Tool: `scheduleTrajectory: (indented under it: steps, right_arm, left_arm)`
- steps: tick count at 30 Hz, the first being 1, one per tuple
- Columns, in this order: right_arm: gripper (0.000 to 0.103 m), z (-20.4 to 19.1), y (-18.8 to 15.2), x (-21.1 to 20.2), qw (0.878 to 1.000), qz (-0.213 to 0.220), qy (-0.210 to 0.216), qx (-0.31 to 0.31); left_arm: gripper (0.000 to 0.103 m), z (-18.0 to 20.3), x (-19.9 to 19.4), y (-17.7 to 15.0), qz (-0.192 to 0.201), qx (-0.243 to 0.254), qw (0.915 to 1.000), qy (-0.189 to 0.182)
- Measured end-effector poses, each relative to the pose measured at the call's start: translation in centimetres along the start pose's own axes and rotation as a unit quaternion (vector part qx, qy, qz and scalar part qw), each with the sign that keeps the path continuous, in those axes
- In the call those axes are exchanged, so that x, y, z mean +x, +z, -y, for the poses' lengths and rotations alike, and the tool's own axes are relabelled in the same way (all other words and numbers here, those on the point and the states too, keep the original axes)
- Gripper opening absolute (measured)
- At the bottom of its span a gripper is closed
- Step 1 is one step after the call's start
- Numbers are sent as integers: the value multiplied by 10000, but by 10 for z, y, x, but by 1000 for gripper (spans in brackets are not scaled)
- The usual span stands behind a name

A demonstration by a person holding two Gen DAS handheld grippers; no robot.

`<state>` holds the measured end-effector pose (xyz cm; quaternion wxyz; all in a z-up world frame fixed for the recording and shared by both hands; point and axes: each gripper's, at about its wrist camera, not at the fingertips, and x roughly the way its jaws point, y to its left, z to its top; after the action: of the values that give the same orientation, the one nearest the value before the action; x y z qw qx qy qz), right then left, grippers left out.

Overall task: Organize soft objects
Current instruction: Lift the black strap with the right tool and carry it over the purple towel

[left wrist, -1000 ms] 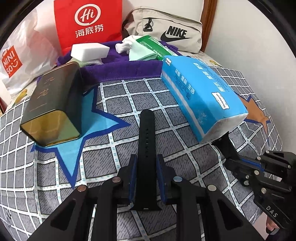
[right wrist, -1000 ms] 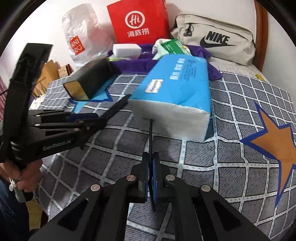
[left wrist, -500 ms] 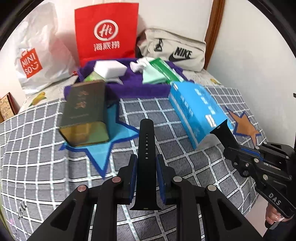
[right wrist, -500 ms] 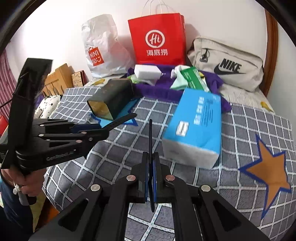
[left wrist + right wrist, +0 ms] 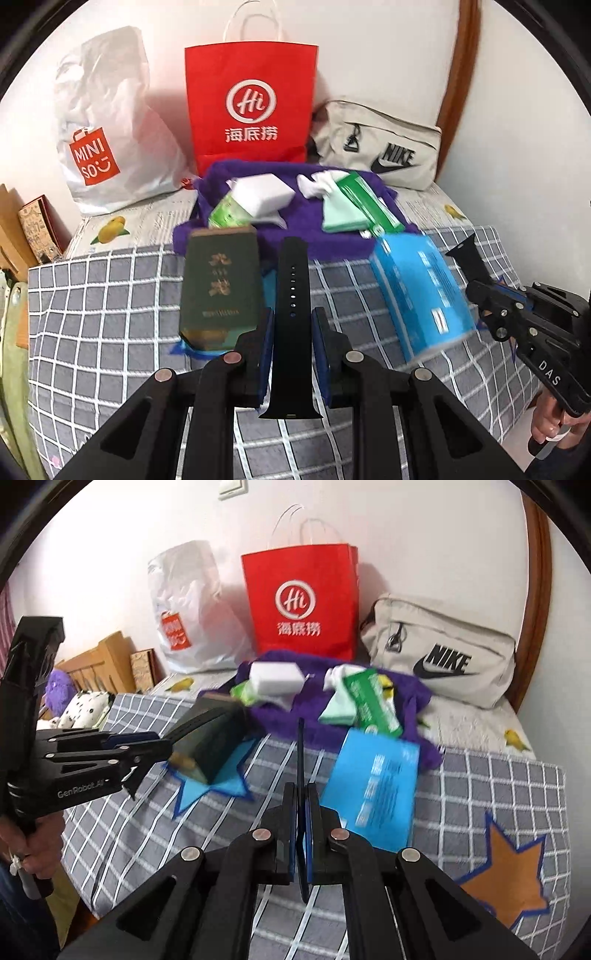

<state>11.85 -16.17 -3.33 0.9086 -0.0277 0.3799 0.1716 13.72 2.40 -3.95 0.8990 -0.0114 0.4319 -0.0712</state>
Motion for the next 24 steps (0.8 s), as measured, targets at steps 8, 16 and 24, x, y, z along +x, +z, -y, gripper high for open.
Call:
scheduleTrajectory:
  steps: [8, 16, 24]
  right_arm:
    - [4, 16, 37, 23, 10000, 59, -22, 72]
    - [4, 32, 66, 46, 9998, 93, -43, 146]
    - [4, 43, 92, 74, 9999, 25, -94, 81]
  left_arm:
    - [20, -15, 18, 36, 29, -131, 9999, 12]
    - [20, -24, 41, 67, 26, -168, 9999, 23]
    - [20, -30, 62, 97, 49, -212, 9998, -32]
